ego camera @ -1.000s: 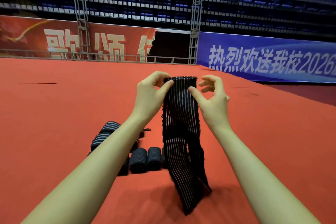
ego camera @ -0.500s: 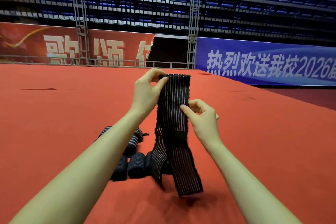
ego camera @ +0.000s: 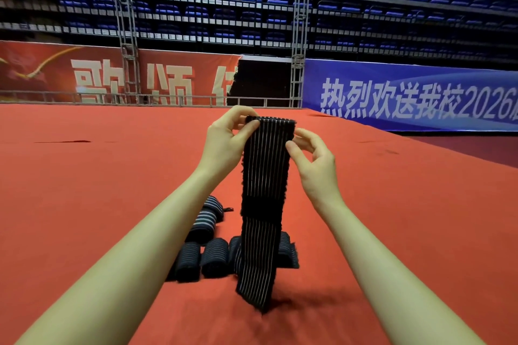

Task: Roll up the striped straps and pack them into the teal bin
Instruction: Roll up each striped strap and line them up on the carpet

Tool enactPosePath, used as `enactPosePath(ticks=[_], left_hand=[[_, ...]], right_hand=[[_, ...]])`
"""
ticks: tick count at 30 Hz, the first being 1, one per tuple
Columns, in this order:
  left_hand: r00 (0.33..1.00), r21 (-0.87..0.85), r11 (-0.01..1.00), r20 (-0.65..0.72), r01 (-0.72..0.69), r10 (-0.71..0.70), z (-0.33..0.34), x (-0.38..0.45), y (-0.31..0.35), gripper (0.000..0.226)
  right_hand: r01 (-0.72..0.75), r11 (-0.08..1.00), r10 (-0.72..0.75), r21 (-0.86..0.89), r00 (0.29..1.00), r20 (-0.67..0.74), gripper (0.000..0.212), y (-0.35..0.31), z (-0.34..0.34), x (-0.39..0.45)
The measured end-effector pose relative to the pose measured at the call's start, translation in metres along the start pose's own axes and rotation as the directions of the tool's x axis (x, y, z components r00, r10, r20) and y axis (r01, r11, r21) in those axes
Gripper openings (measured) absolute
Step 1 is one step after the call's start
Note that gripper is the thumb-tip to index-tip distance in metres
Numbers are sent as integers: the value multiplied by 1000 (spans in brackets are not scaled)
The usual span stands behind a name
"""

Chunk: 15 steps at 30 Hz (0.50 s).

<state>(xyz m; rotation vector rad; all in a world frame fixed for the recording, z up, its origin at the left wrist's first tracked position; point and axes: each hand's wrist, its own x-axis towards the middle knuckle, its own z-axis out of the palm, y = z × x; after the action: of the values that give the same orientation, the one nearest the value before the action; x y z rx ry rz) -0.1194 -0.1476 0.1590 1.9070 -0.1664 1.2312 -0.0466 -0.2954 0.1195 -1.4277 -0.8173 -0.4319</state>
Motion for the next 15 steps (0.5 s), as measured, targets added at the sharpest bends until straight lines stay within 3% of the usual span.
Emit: enactPosePath(ticks=[7,15], left_hand=[[998,-7,999,40,-54,54,1,1,11,10],[980,128,977,129,-170,153,-10,-2,11,7]], right_hand=[[70,997,-70,15,998,-4,10,-15,-5,23],[9,969,-47,246,988,146,8,-28,-18,26]])
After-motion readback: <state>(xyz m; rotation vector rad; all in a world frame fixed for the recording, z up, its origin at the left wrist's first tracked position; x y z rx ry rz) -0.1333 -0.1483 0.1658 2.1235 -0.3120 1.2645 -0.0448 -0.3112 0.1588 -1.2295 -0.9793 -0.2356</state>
